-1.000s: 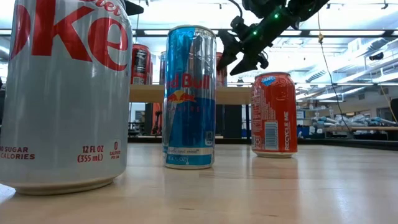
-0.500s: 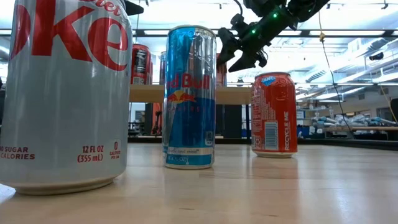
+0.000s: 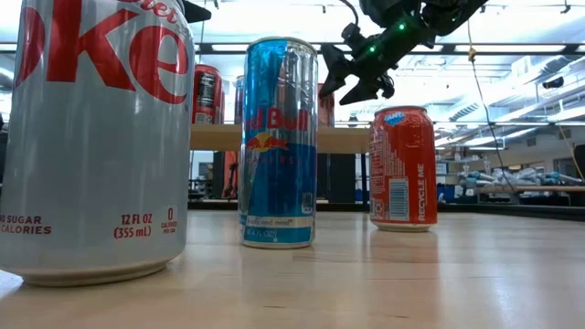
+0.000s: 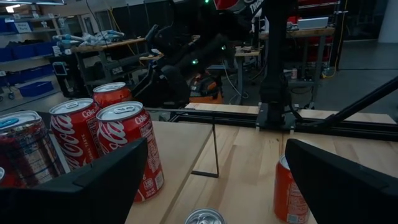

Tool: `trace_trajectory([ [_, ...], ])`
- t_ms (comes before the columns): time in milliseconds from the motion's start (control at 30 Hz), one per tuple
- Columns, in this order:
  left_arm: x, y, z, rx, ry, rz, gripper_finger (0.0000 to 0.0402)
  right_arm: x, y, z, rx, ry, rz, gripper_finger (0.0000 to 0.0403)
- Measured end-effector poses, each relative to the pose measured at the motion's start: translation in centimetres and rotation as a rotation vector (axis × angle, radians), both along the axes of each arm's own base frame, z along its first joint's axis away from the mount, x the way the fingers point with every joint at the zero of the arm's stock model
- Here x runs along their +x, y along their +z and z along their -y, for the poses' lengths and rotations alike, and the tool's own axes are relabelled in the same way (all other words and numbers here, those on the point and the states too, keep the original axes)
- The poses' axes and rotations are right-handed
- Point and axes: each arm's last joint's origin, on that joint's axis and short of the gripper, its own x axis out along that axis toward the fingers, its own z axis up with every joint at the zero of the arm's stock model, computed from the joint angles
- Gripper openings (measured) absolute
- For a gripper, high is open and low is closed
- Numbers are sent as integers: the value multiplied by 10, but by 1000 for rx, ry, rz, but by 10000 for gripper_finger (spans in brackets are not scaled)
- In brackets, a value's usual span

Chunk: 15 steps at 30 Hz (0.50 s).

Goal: Place canned beverage on shelf
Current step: Put the orange soda can on the shelf

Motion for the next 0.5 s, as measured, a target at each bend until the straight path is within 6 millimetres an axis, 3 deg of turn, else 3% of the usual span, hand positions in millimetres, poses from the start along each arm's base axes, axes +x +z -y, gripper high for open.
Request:
trace_trajectory([
  [333,0,0,0,0,0,-1,392,4,-5,-19,38,115,-80,301],
  [500,0,0,1,-14,-3,5,392,0,5,-35,81,206,-139,301],
])
